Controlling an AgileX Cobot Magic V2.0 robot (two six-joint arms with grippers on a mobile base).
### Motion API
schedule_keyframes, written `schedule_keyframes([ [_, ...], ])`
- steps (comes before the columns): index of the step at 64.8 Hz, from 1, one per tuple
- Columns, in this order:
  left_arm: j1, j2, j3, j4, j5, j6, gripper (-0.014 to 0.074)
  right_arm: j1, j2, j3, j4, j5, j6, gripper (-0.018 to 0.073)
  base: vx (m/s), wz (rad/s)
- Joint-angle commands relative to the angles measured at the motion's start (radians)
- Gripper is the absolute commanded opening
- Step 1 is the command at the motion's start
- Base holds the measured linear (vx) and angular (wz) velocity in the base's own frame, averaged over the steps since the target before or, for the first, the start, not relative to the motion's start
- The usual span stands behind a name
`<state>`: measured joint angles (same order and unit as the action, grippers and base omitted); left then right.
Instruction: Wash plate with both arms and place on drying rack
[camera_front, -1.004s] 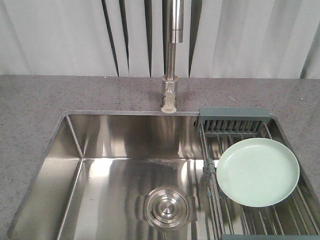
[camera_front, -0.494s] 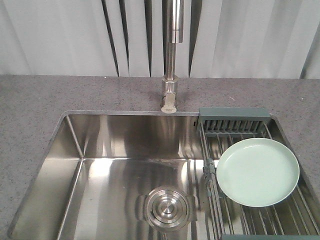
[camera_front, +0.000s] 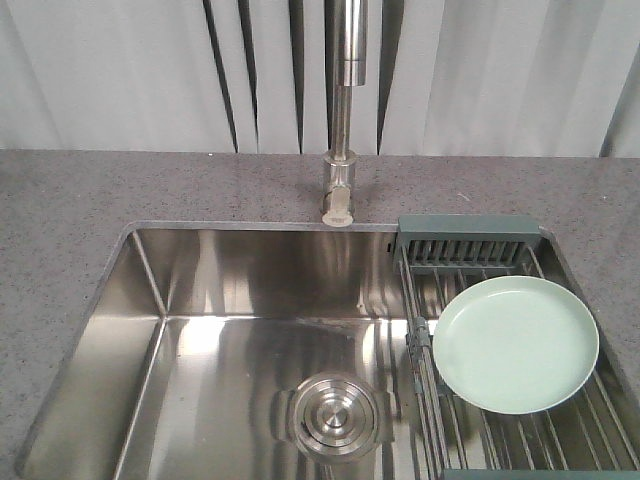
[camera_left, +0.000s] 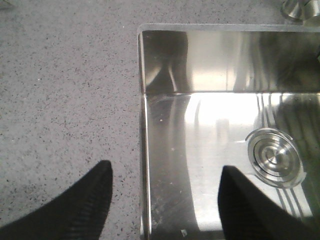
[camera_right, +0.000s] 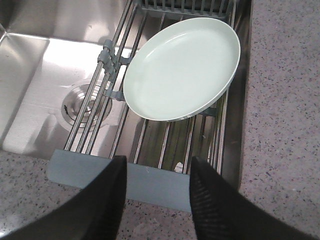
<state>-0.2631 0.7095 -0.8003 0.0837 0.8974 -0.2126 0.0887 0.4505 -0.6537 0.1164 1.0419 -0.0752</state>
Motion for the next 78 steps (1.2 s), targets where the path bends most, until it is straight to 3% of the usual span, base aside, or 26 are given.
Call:
schedule_keyframes([
  [1,-0.002,0.062,-0.094,0.004,-0.019,0.037,0.0427,0.000,0.008,-0.022,0.000,-0.051,-0.003,0.0291,0.00,0.00],
  [23,-0.002,0.300,-0.252,0.004,0.012,0.117,0.0427,0.000,0.008,-0.022,0.000,-0.051,-0.003,0.0291,0.00,0.00],
  [44,-0.002,0.504,-0.353,0.004,0.008,0.120,0.0427,0.000,0.008,-0.022,0.000,-0.051,-0.003,0.0291,0.00,0.00],
  [52,-0.002,0.564,-0.374,-0.001,-0.013,0.156,0.0424,0.000,0.008,-0.022,0.000,-0.051,-0.003,0.0291,0.00,0.00],
  [63,-0.002,0.646,-0.416,-0.084,-0.040,0.272,0.0391,0.000,0.008,-0.022,0.000,-0.051,-0.003,0.0291,0.00,0.00],
  [78,-0.002,0.763,-0.528,-0.285,-0.079,0.485,0.0306,0.000,0.008,-0.022,0.000,-0.051,-0.003,0.0291,0.00,0.00],
])
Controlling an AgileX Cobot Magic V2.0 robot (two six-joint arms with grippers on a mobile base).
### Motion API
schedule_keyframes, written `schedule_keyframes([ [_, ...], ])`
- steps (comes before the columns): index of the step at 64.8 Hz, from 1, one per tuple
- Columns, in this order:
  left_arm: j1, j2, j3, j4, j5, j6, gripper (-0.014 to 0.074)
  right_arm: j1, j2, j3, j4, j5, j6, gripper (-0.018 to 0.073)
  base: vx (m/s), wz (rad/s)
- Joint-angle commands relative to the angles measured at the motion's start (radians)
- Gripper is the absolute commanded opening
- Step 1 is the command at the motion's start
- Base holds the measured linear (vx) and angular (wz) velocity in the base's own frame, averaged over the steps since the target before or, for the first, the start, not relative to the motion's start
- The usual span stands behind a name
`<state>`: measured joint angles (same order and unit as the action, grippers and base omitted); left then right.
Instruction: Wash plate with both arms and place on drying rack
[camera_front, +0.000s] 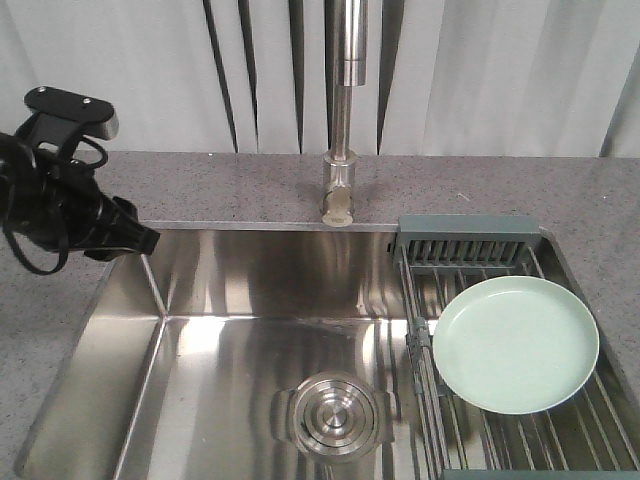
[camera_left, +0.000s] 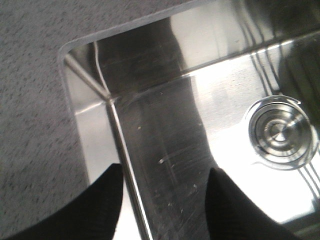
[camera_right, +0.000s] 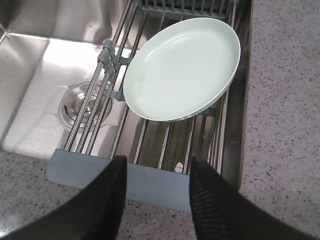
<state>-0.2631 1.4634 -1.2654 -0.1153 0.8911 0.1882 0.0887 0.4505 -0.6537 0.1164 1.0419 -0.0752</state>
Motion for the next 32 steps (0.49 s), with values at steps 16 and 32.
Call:
schedule_keyframes([
  [16,-0.002,0.122,-0.133,-0.411,-0.107,0.445,0.0129,0.000,0.008,-0.022,0.000,-0.051,-0.003,0.0291,0.00,0.00],
  [32,-0.003,0.230,-0.139,-0.739,-0.147,0.823,-0.0009,0.000,0.008,-0.022,0.000,-0.051,-0.003,0.0291,0.00,0.00],
])
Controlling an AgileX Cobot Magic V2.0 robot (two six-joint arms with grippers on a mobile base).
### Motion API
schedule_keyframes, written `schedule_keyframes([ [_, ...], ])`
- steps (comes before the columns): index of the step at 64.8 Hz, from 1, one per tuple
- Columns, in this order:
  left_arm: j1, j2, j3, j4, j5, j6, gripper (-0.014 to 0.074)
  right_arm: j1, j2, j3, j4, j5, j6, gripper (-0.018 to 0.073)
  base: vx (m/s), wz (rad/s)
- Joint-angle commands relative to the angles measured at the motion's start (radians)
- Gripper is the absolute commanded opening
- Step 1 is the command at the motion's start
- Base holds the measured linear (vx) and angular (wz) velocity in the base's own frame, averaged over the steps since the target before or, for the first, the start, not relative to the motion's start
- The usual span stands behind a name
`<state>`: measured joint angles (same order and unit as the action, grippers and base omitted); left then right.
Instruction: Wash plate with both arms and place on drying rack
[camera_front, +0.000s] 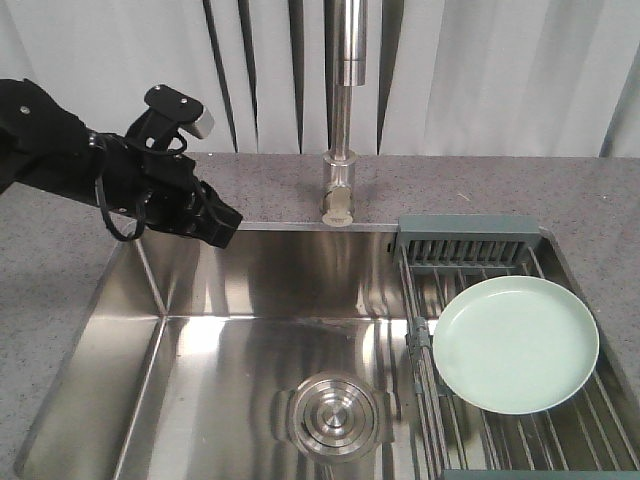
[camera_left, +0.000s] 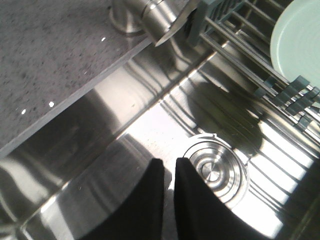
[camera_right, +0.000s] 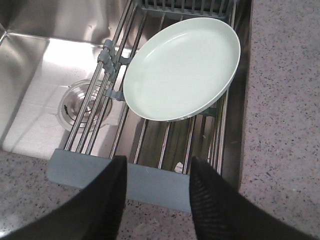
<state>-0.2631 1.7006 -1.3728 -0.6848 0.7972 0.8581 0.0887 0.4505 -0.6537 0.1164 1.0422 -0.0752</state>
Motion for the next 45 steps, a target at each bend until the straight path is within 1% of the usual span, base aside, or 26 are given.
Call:
schedule_keyframes([
  [1,-0.003,-0.001,-0.032,-0.188,-0.054,0.175,-0.0009,0.000,0.008,-0.022,0.000,-0.051,-0.003,0.0291,0.00,0.00],
  [9,-0.004,0.050,-0.032,-0.339,-0.047,0.336,-0.0008,0.000,0.008,-0.022,0.000,-0.051,-0.003,0.0291,0.00,0.00],
  [13,-0.011,0.070,-0.032,-0.396,-0.043,0.406,-0.0008,0.000,0.008,-0.022,0.000,-0.051,-0.003,0.0291,0.00,0.00],
  [17,-0.024,0.089,-0.032,-0.432,-0.043,0.486,-0.0008,0.000,0.008,-0.022,0.000,-0.051,-0.003,0.0291,0.00,0.00],
  [23,-0.055,0.107,-0.032,-0.461,-0.044,0.592,-0.0008,0.000,0.008,-0.022,0.000,-0.051,-0.003,0.0291,0.00,0.00],
  [30,-0.091,0.122,-0.032,-0.480,-0.059,0.676,-0.0008,0.000,0.008,-0.022,0.000,-0.051,-0.003,0.0291,0.00,0.00],
  [31,-0.100,0.126,-0.032,-0.487,-0.065,0.700,-0.0008,0.000,0.008,-0.022,0.000,-0.051,-0.003,0.0291,0.00,0.00],
  [36,-0.122,0.136,-0.032,-0.506,-0.098,0.763,-0.0008,0.000,0.008,-0.022,0.000,-0.051,-0.003,0.0291,0.00,0.00],
  [39,-0.135,0.142,-0.032,-0.519,-0.123,0.794,-0.0008,0.000,0.008,-0.022,0.000,-0.051,-0.003,0.0291,0.00,0.00],
  [45,-0.151,0.156,-0.032,-0.548,-0.156,0.832,-0.0008,0.000,0.008,-0.022,0.000,-0.051,-0.003,0.0291,0.00,0.00],
])
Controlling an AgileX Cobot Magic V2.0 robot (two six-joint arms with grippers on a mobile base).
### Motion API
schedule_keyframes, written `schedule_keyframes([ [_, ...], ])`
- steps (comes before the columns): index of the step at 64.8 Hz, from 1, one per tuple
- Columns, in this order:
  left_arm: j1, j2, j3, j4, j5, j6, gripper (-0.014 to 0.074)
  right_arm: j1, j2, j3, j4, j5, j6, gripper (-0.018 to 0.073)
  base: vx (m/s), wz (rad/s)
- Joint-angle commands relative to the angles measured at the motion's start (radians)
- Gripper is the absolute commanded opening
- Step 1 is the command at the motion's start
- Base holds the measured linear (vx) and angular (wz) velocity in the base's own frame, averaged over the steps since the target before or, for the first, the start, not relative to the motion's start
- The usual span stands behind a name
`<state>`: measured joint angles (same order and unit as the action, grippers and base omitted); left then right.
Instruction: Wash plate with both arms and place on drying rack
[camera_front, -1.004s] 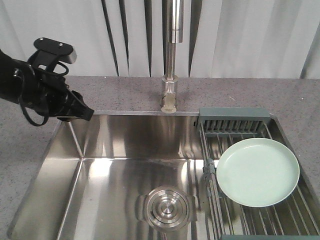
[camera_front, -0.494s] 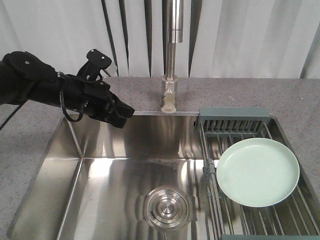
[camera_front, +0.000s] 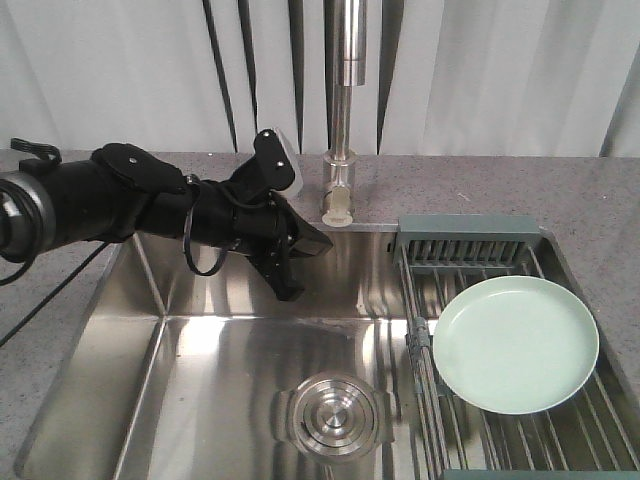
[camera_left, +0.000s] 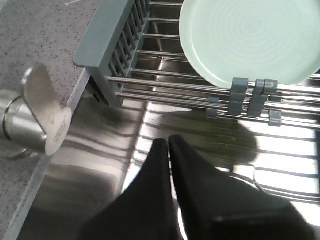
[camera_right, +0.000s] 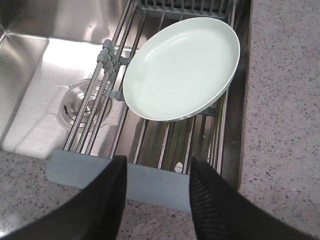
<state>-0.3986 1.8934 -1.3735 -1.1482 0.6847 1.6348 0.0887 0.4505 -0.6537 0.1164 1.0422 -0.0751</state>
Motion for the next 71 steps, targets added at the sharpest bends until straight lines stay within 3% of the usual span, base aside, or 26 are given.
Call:
schedule_keyframes([
  [1,-0.016,-0.035,-0.033,-0.090,-0.044,0.062,-0.0008,0.000,0.008,-0.022,0.000,-0.051,-0.003,0.0291,0.00,0.00],
  [24,-0.017,0.075,-0.215,-0.107,0.025,0.065,-0.0008,0.000,0.008,-0.022,0.000,-0.051,-0.003,0.0291,0.00,0.00],
  [50,-0.011,0.158,-0.409,-0.089,-0.059,0.044,-0.0008,0.000,0.008,-0.022,0.000,-0.051,-0.003,0.0291,0.00,0.00],
  [71,0.050,0.144,-0.485,-0.072,-0.085,-0.032,-0.0008,0.000,0.008,-0.022,0.000,-0.052,-0.003,0.0291,0.00,0.00],
])
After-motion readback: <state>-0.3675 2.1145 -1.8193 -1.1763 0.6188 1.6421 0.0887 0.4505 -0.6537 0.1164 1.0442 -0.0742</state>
